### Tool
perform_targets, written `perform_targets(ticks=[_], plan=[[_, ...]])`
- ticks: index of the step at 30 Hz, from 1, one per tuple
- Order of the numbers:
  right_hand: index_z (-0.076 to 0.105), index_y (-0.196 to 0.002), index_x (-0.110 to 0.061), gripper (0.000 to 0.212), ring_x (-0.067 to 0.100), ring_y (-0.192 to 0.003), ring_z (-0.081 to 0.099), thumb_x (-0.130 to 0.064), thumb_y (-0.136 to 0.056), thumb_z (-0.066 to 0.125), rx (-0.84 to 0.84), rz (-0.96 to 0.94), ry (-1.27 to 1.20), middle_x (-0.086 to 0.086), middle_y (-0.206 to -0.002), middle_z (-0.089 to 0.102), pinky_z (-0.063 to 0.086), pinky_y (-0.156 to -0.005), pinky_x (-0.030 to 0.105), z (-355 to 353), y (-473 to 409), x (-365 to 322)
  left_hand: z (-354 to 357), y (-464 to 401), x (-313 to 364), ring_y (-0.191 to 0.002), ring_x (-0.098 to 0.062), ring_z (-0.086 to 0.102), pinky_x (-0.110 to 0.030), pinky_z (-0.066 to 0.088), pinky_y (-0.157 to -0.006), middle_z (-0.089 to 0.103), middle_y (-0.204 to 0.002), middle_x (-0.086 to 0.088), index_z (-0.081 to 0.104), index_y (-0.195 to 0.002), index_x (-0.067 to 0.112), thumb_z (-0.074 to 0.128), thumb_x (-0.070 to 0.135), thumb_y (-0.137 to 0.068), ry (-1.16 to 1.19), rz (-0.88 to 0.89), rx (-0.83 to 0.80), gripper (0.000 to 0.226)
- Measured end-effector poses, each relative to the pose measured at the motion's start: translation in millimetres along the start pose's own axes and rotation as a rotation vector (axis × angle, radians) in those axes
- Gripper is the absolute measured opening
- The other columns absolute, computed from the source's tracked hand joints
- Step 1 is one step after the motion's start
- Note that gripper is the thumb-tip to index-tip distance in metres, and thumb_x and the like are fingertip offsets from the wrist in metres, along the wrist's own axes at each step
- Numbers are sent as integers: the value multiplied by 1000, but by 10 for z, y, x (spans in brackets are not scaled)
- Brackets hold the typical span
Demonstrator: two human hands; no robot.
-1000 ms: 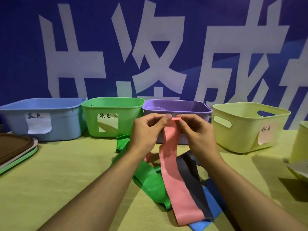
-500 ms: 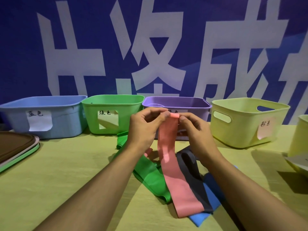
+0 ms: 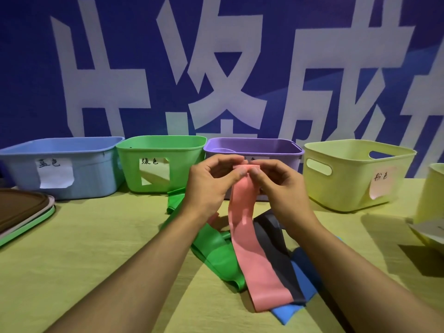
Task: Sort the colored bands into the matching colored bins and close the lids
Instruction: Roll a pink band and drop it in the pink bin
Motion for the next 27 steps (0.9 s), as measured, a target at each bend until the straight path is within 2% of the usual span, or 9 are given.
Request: perform_targets(ticks=[3, 5, 8, 11, 15, 18, 21, 24, 27], plan=[[75, -109, -18, 15, 18, -100, 74, -14, -95, 70, -3, -5, -1, -1, -104, 77, 63, -75, 33, 0, -5, 23, -1, -2, -24, -100, -13, 75, -22, 57, -86, 80, -102, -2, 76, -106, 12, 78, 8, -87, 8, -19, 6, 20], [74, -108, -21, 16, 19, -99, 73, -13, -95, 71, 4, -8, 13, -1, -104, 77, 62, -74, 30, -7, -10, 30, -18, -9, -61, -100, -15, 75, -33, 59, -89, 79, -101, 0, 77, -105, 18, 75, 24, -91, -39, -38, 18, 15], [74, -108, -21, 16, 20, -96, 74, -12, -95, 71, 1, -2, 22, -1, -102, 77, 62, -73, 32, -2, -16, 50, -23, 9, -114, -89, -24, 77, -53, 61, -86, 79, -90, -3, 79, -95, 21, 70, 49, -88, -65, -110, 11, 30], [74, -108, -18, 17, 21, -95, 74, -10, -94, 71, -11, -2, 13, 0, -101, 77, 63, -73, 33, 12, -14, 59, -4, 26, -127, -87, -38, 75, -63, 59, -82, 78, -86, -9, 80, -89, 21, 69, 64, -81, -93, -126, -7, 45], [73, -110, -19, 19, 18, -98, 72, -8, -94, 71, -30, -19, 43, -3, -103, 76, 59, -76, 28, 12, -20, 74, -12, 22, -128, -88, -43, 73, -64, 58, -80, 77, -83, -10, 80, -86, 24, 72, 54, -83, -103, -115, -1, 31], [71, -116, -23, 28, 18, -103, 71, -3, -98, 64, -48, -2, 30, -3, -110, 75, 61, -78, 30, 19, -8, 71, -4, 23, -119, -88, -33, 75, -60, 61, -80, 78, -86, -5, 79, -90, 24, 73, 37, -92, -93, -113, -5, 15], [68, -121, -18, 31, 20, -99, 73, -1, -102, 50, -38, 102, -68, 2, -112, 75, 60, -73, 27, 26, 9, 74, -11, 15, -124, -86, -21, 75, -53, 63, -81, 78, -88, -2, 77, -93, 24, 72, 30, -94, -82, -104, 9, 8], [70, -115, -13, 25, 25, -95, 75, -26, -107, 51, -13, 150, -63, 8, -104, 77, 61, -74, 31, 28, 24, 67, -13, 14, -128, -88, -19, 76, -45, 64, -77, 79, -91, -2, 77, -98, 20, 71, 27, -95, -74, -92, 6, 10], [75, -104, -14, 36, 13, -83, 76, -44, -98, 56, -14, 151, -9, 3, -90, 79, 57, -67, 21, 46, 49, 55, -6, 16, -140, -91, -17, 76, -39, 64, -74, 79, -96, -3, 76, -104, 13, 71, 23, -96, -43, -96, -15, 14]])
Point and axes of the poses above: each hand's wrist, its own y-axis away from the middle knuckle, its own z-axis out of the palm, x = y × z, the point moved 4 cm from there along -y, towards the middle knuckle
